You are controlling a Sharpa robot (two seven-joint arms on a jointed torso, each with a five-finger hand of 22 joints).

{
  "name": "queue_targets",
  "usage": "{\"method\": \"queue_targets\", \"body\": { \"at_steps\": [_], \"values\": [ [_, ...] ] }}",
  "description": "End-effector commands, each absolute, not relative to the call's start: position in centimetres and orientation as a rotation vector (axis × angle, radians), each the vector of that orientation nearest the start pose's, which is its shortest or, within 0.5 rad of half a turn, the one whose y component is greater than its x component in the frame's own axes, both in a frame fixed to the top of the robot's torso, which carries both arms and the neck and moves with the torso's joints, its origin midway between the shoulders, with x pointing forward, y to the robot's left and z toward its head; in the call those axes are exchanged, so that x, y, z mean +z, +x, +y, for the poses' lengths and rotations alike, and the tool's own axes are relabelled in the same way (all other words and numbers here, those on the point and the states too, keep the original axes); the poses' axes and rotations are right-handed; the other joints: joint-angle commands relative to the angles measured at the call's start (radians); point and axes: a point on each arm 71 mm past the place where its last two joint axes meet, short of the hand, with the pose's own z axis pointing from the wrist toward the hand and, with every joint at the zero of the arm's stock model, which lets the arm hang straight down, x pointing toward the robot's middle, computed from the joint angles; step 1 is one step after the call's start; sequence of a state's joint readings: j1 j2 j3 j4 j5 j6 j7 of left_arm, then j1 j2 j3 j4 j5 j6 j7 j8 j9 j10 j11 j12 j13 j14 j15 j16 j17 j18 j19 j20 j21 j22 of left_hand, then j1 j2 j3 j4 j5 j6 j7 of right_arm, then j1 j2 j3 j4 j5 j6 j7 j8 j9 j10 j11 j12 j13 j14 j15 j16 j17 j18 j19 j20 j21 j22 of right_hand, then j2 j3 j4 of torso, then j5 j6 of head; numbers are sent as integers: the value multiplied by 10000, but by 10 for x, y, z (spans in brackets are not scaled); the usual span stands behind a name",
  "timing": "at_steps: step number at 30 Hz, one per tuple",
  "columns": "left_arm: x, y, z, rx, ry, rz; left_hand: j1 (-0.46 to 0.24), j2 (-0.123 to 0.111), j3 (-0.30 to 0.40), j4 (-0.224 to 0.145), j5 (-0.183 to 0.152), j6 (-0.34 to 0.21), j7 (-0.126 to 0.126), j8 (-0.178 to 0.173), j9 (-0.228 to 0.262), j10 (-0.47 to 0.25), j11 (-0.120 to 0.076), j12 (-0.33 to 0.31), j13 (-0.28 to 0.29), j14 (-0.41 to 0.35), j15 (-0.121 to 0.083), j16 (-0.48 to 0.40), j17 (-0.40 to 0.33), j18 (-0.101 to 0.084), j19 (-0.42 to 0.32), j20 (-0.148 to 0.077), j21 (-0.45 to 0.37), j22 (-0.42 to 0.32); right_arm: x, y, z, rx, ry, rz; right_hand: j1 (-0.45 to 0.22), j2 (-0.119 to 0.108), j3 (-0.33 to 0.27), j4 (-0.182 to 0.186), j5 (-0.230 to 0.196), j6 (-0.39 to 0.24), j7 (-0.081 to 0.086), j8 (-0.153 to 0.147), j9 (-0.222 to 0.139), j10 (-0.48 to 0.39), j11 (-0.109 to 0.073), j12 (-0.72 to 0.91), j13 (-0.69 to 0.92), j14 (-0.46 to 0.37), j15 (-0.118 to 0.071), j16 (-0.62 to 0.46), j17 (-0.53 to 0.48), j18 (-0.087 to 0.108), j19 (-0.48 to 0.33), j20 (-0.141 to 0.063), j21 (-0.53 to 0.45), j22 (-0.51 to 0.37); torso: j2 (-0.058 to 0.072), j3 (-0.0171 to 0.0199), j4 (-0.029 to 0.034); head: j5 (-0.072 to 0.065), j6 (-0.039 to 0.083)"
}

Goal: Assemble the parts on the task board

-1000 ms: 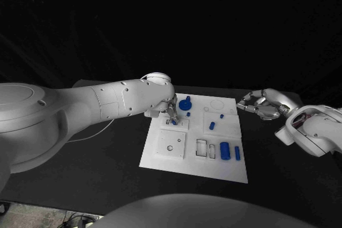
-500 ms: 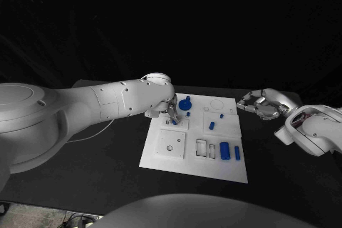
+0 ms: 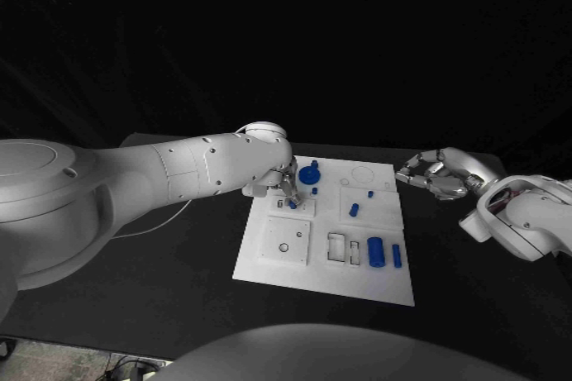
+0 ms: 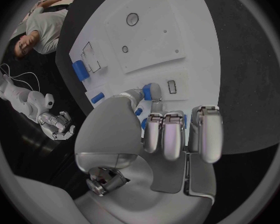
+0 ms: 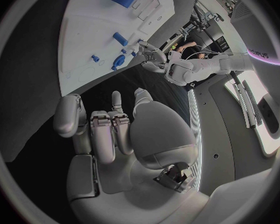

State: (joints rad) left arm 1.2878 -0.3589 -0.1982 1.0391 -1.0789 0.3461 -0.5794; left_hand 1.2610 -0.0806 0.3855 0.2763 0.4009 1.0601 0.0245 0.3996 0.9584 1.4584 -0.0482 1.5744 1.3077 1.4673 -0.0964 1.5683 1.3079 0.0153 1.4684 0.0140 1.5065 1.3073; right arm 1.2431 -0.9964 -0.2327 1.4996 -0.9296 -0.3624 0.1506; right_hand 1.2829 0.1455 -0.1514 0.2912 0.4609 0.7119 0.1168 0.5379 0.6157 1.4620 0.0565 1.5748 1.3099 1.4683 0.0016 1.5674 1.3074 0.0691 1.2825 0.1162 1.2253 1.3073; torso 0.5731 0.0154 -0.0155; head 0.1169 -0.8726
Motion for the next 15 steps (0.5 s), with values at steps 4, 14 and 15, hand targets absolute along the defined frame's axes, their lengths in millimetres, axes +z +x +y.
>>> {"method": "queue_targets", "body": {
  "at_steps": [4, 14, 15],
  "values": [
    [-258, 534, 109, -1541, 882, 24881, 12, 58, 1733, -1771, 55, 3, -49, 51, 4, 1124, 1, -36, 2630, 1035, 59, 25, 2629, 30, 607, 70, -50, 2378, -227, 463, -286, 8430, 2678, 17790, -3, 103, -7, -20, 62, -58, 26, -51, -10, 1088, -38, -40, 2609, 1025, 28, 34, 2634, 191, -40, 6, -32, 1459, -6, 4, 2, 2, 0],
    [-258, 534, 109, -1530, 897, 24834, 13, 68, 1733, -1775, 43, -1, -47, 50, 8, 1124, 3, -36, 2630, 1035, 61, 25, 2629, 33, 600, 73, -61, 2375, -227, 462, -286, 8429, 2680, 17777, -3, 103, -7, -20, 62, -58, 26, -51, -10, 1088, -38, -40, 2609, 1025, 28, 34, 2634, 191, -40, 6, -32, 1459, 0, 2, 5, -3, 0],
    [-258, 534, 109, -1544, 898, 24823, 13, 68, 1733, -1775, 43, -1, -47, 50, 8, 1124, 3, -36, 2630, 1035, 61, 25, 2629, 33, 600, 73, -61, 2375, -227, 462, -286, 8430, 2680, 17777, -3, 103, -7, -20, 62, -58, 26, -51, -10, 1088, -38, -40, 2609, 1025, 28, 34, 2634, 191, -40, 6, -32, 1459, 1, 3, 6, -5, 0]
  ]
}}
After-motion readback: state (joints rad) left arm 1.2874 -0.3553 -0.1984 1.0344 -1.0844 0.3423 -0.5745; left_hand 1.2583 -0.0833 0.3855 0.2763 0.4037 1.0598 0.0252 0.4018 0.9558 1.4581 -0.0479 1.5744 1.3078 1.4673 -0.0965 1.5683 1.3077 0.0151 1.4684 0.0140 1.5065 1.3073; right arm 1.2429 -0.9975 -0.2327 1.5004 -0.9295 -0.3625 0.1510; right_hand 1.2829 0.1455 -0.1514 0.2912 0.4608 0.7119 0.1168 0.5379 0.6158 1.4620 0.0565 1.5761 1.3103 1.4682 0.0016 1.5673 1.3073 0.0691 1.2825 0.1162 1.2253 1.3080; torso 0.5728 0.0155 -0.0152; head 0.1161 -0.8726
